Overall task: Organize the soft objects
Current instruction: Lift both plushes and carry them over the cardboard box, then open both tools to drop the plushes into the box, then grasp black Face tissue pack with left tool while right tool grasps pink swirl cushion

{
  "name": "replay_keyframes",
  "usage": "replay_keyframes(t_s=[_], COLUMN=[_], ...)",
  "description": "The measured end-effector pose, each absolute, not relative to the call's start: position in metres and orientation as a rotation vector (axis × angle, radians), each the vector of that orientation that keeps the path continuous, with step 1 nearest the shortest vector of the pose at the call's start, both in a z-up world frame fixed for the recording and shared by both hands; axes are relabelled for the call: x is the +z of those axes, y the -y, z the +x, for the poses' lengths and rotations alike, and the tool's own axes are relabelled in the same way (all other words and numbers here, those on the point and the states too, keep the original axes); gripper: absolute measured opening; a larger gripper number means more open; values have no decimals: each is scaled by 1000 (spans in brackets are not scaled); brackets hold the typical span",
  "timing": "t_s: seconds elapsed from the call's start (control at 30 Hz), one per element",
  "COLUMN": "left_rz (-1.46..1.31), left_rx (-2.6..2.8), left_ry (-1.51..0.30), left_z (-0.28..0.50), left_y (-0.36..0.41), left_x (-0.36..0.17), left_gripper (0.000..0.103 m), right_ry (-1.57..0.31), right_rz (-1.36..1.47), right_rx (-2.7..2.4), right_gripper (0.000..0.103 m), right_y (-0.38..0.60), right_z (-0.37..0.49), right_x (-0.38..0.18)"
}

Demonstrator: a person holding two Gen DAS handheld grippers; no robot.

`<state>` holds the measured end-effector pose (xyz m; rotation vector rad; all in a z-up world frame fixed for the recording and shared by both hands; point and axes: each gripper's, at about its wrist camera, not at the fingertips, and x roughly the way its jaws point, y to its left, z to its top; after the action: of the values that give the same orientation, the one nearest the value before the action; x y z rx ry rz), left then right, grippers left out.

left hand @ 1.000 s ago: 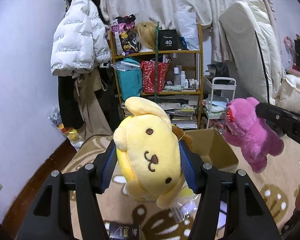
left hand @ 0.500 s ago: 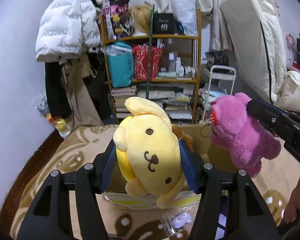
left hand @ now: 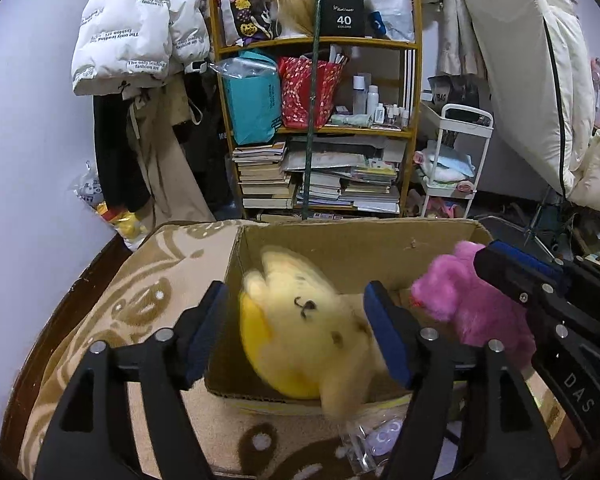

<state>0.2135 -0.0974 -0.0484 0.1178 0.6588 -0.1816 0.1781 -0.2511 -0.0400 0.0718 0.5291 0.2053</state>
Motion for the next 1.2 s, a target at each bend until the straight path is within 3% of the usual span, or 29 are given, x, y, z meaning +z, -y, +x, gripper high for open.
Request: replay_keyframes(t_s=[0.3,0.77,0.93,1.2], left_rz=[196,190,176,182], left_rx=[-161,-146,-134,-107], left_ry=[-641,-625,-630,-643], left_z=[202,183,171,135], left_y=[97,80,71,49], left_x=[-51,-43,-38,-30], left_gripper=[93,97,97,98], right_ry=[-560,-545,-549,-532], right_rz=[210,172,181,163], right_rx=[192,209,190,151], right_gripper=[26,92,103,103], right_y=[280,275,279,280], right_z=[179,161,147,119], right_x=[-45,-41,-35,-20])
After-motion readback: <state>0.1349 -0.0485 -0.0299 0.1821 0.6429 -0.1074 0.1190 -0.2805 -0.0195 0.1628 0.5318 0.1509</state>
